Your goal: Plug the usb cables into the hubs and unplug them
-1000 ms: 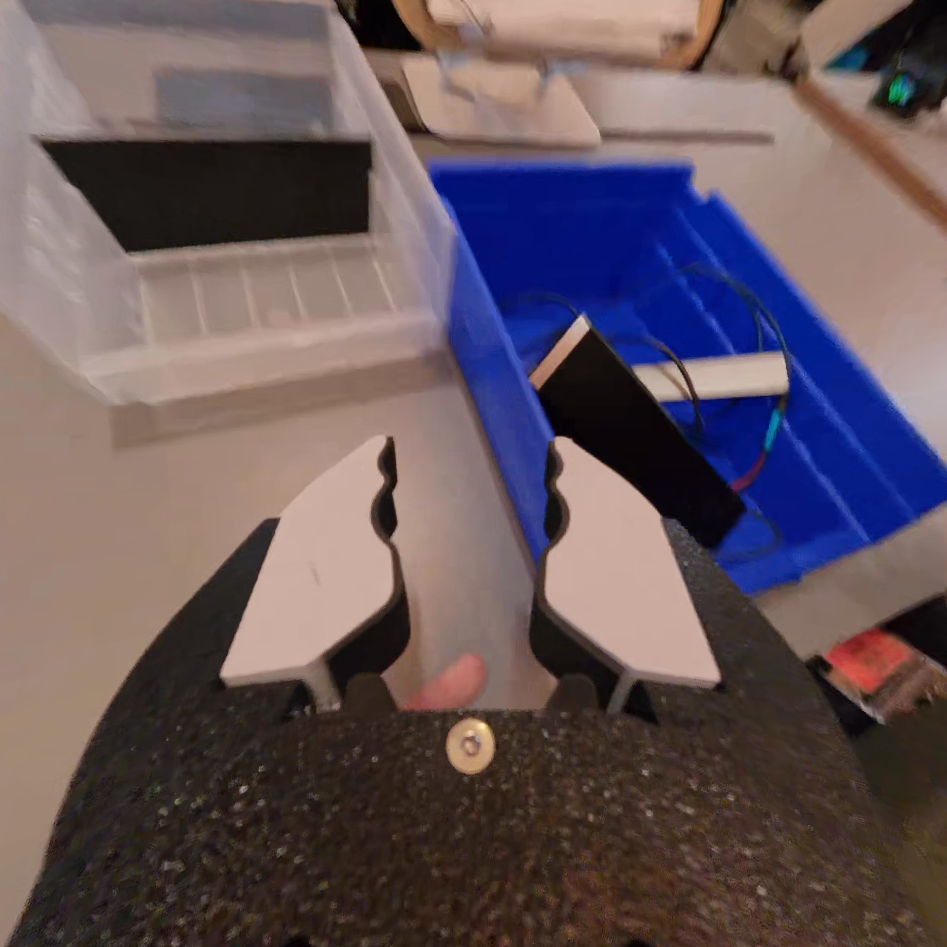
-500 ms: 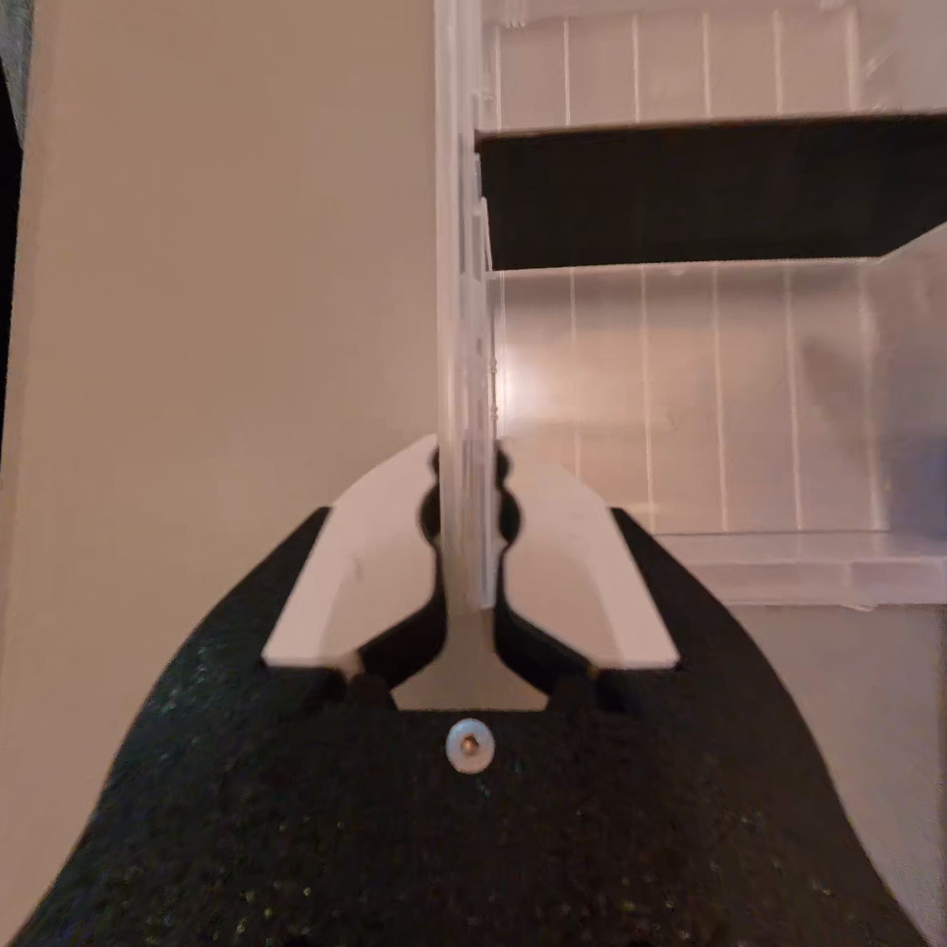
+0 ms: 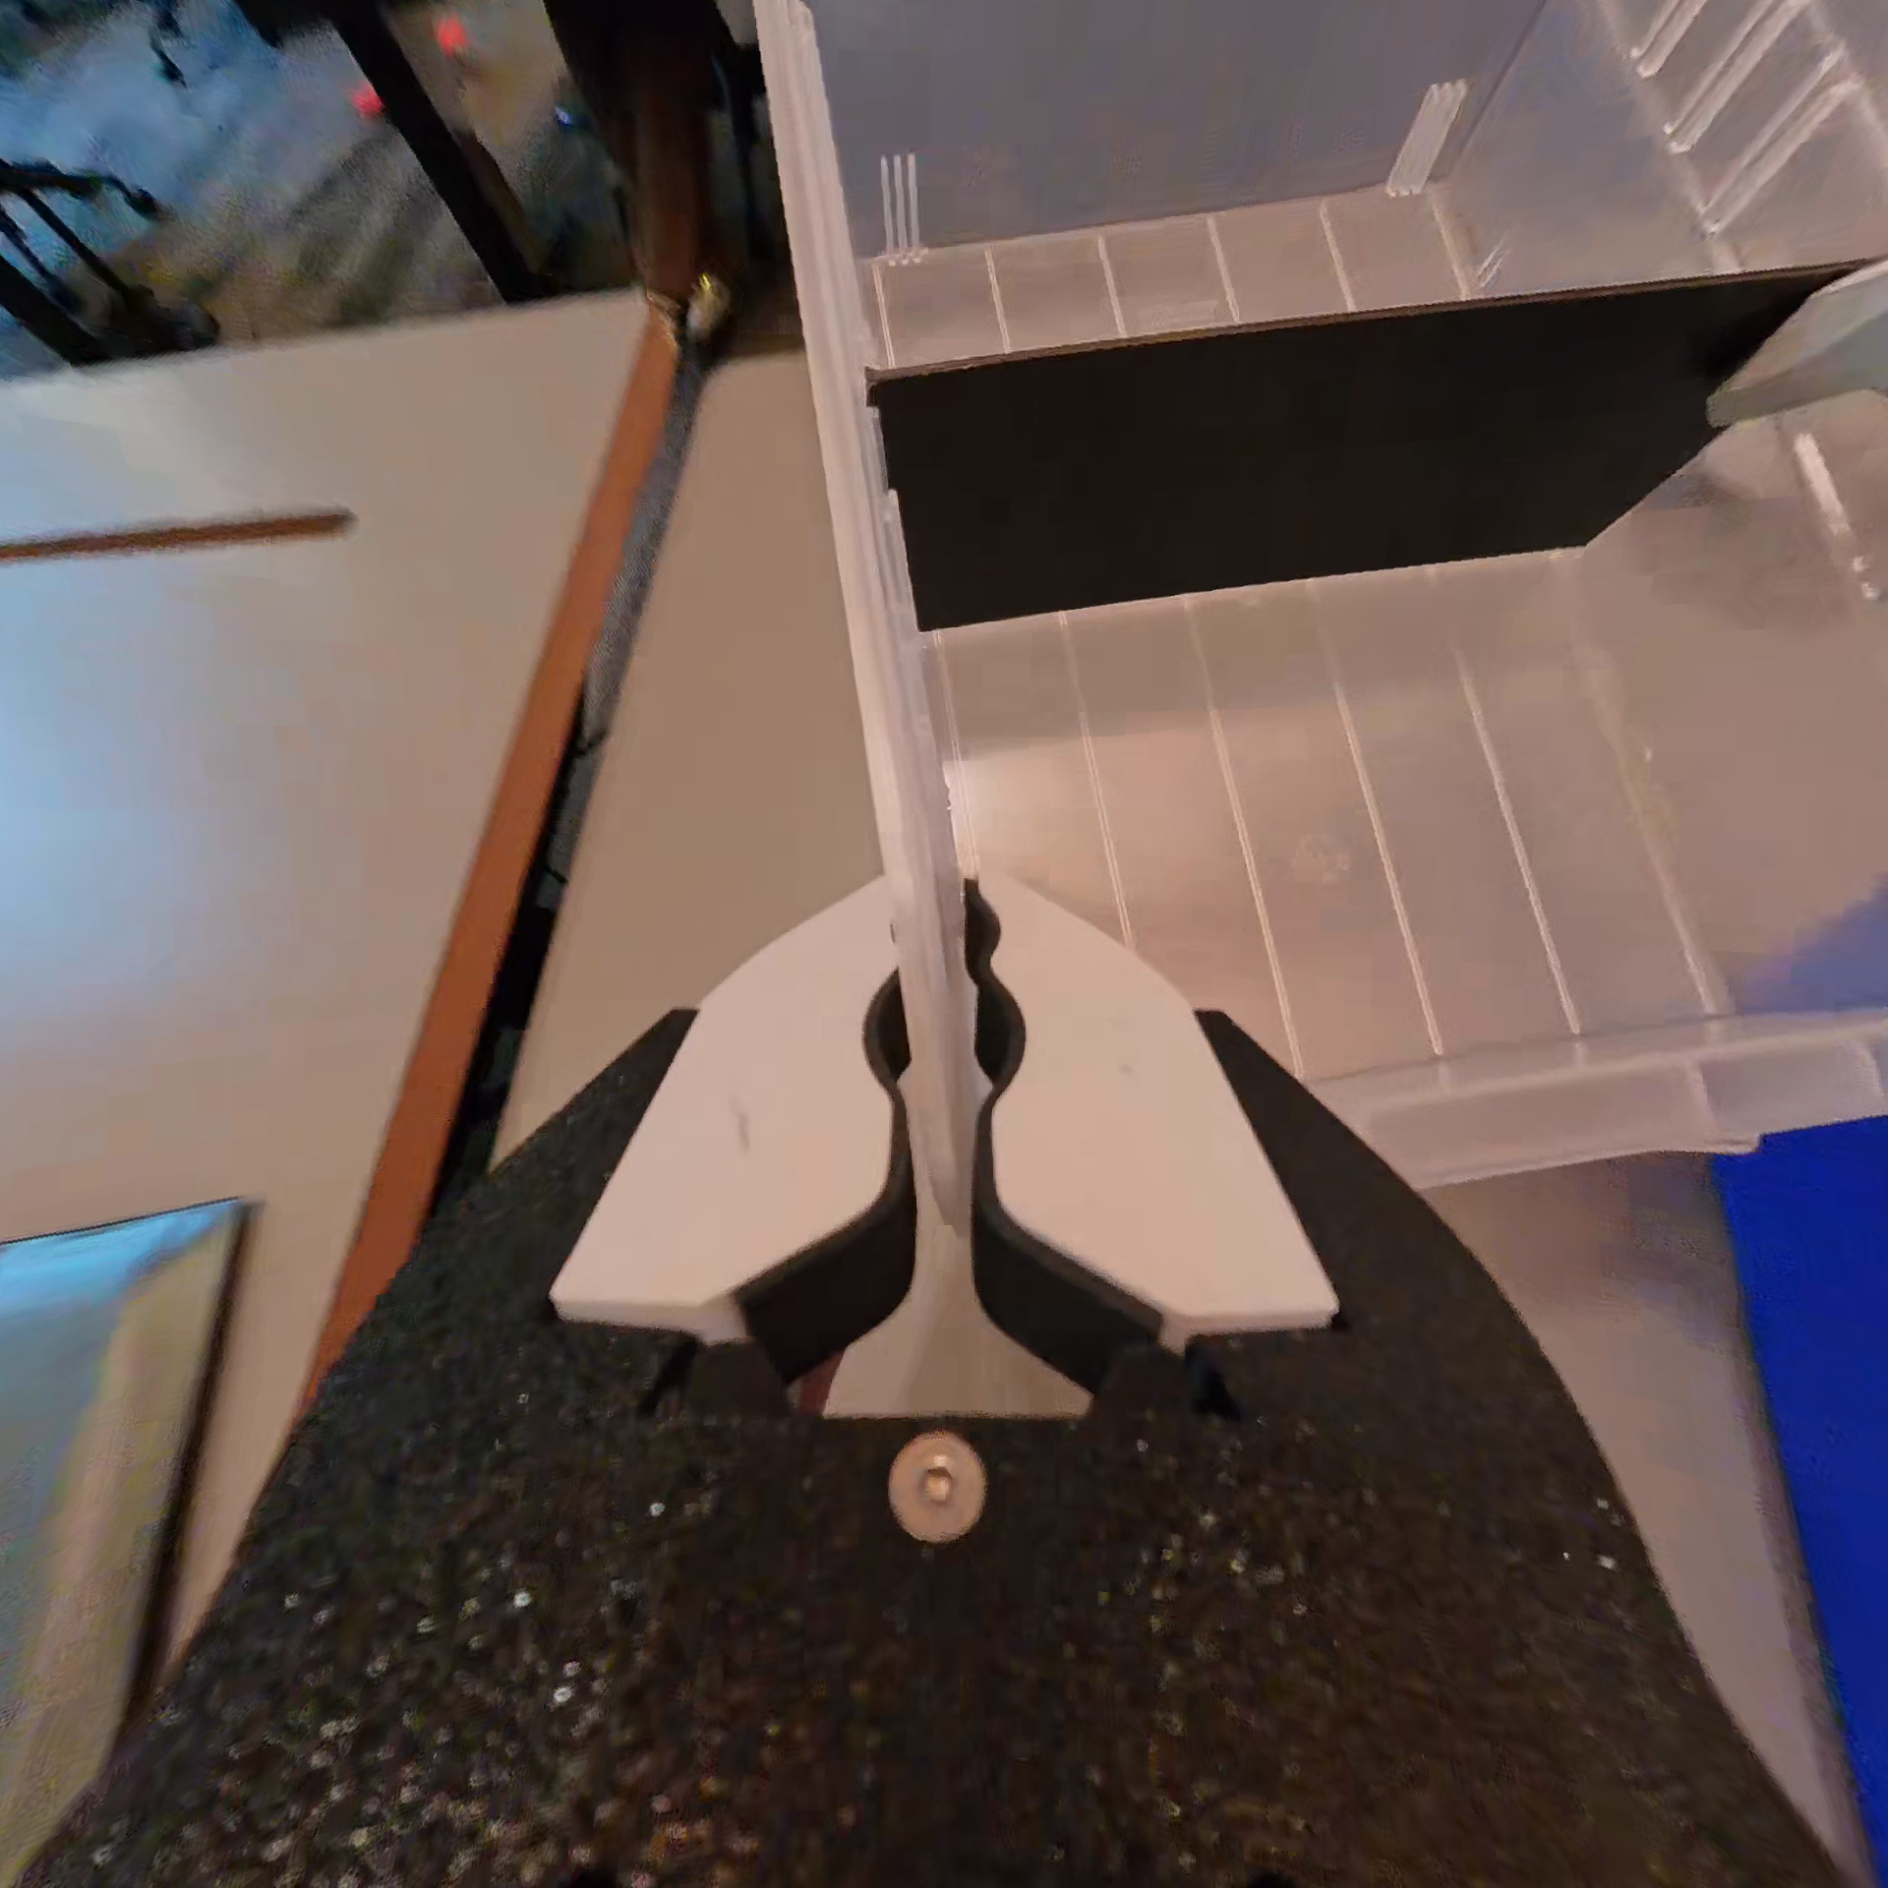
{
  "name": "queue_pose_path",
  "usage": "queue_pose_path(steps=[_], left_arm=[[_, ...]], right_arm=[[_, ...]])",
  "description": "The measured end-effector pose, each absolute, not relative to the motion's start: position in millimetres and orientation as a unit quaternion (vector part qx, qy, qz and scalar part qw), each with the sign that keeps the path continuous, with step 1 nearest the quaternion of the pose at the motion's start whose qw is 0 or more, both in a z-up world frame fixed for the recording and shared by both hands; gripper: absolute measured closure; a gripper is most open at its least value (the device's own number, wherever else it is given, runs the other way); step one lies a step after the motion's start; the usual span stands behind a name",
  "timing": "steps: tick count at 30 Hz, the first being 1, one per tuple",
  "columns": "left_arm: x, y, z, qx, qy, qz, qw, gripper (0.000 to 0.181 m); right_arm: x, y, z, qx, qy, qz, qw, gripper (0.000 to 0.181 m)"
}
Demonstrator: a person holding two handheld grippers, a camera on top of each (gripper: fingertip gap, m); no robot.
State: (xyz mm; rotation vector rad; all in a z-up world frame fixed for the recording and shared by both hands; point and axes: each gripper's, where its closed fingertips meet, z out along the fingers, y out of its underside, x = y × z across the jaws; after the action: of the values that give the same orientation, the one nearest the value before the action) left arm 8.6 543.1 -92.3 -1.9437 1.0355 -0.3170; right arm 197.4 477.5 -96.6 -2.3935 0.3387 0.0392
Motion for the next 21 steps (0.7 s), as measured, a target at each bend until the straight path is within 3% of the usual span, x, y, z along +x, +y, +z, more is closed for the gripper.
queue_pose_path(steps=[5, 9, 14, 18, 21], left_arm=[[28, 465, -6, -0.727, 0.437, -0.139, 0.511, 0.175], [86, 368, 12, -0.678, 0.461, -0.175, 0.545, 0.176], [198, 231, -35, -0.65, 0.498, -0.268, 0.508, 0.176], [289, 125, -107, -0.653, 0.541, -0.316, 0.426, 0.173], [334, 74, -160, -0.659, 0.567, -0.307, 0.387, 0.175]], right_arm=[[219, 394, 1, -0.899, 0.116, -0.032, 0.421, 0.158], [274, 274, 26, -0.879, 0.161, -0.099, 0.438, 0.159], [367, 105, -8, -0.876, 0.24, -0.168, 0.383, 0.16], [445, -14, -68, -0.887, 0.288, -0.211, 0.291, 0.16], [486, -66, -122, -0.888, 0.327, -0.175, 0.273, 0.161]])
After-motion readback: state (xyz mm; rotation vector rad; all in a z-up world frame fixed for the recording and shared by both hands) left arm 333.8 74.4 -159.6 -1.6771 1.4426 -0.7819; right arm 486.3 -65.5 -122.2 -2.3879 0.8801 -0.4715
